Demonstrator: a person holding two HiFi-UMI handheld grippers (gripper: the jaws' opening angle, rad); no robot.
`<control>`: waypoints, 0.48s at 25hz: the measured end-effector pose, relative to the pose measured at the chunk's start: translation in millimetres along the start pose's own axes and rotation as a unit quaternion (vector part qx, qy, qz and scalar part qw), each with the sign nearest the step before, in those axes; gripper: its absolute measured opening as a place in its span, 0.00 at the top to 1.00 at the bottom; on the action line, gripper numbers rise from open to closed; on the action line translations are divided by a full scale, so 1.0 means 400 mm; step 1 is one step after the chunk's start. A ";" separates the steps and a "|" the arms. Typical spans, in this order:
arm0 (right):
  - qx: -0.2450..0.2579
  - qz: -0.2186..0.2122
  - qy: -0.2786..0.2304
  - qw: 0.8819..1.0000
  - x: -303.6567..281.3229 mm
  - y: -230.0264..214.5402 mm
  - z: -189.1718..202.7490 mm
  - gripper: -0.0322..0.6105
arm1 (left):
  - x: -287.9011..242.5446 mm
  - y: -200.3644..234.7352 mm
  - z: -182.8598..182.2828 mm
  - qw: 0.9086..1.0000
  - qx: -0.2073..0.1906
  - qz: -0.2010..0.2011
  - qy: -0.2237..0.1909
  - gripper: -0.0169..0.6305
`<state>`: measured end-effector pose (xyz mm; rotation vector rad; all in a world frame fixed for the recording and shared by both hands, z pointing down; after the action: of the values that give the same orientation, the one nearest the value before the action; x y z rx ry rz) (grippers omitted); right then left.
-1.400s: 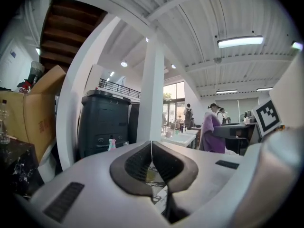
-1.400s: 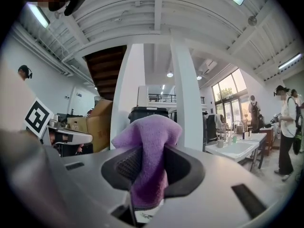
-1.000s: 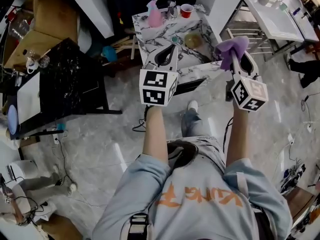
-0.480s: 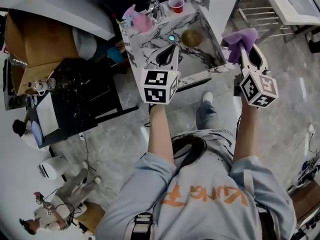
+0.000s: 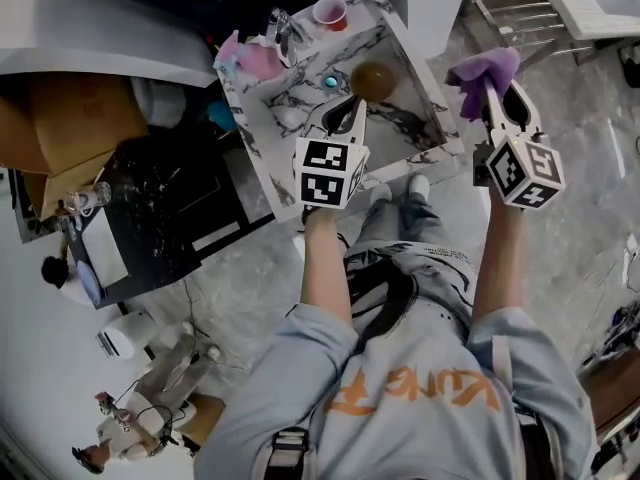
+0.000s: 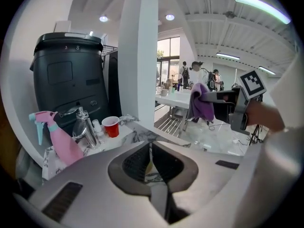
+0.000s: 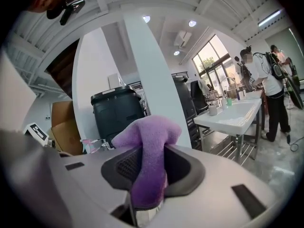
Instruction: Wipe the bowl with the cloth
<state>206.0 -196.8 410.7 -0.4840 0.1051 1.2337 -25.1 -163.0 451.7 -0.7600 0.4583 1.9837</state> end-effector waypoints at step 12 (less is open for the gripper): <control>0.026 0.026 0.055 0.998 -0.082 0.048 0.063 0.75 | -0.193 0.033 0.120 0.990 -0.070 0.065 0.101 0.94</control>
<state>172.7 -210.8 438.4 -0.5067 0.2426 1.2518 -23.1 -190.3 539.4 -1.0496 0.5010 2.0850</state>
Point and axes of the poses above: the fingertips, and each gripper's own axes: x backward along the fingers, y to its left, z out of its underside, the point moved 2 cm from there along x, backward along the fingers, and after that the axes turned 5 degrees about y, right-handed, at the moved point
